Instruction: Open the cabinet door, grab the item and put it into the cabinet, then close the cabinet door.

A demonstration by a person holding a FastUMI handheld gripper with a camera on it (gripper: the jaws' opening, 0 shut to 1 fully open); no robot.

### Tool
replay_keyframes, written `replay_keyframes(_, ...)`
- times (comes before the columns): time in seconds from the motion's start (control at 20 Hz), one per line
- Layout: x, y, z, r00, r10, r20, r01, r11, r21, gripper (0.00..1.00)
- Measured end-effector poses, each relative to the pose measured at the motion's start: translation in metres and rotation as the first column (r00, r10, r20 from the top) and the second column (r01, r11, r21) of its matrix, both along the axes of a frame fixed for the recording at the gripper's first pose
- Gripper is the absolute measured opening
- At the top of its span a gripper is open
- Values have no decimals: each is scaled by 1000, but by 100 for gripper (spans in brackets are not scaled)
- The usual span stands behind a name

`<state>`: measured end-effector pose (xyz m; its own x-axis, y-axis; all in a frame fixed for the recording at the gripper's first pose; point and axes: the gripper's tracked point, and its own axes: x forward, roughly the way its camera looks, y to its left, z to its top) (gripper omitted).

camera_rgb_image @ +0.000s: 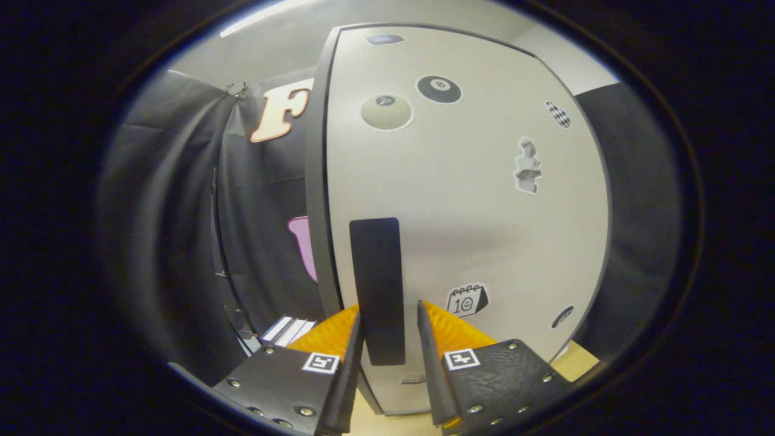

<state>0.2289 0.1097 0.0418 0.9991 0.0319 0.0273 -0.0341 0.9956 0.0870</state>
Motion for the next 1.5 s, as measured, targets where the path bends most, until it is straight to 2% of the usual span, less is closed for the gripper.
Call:
replay_keyframes(0.1, -2, 8, 0, 1000, 11, 3, -11, 1000, -22, 47)
replay_keyframes(0.2, -1, 6, -1, 1000, -2, 11, 3, 1000, -29, 30)
replay_keyframes(0.55, -6, 5, -2, 999, 22, -24, -23, 1000, -16, 30)
replay_keyframes(0.6, -4, 6, -2, 1000, 22, -16, -22, 1000, -16, 20)
replay_keyframes(1.5, -45, -11, -6, 997, 70, -43, -69, 997, 15, 20)
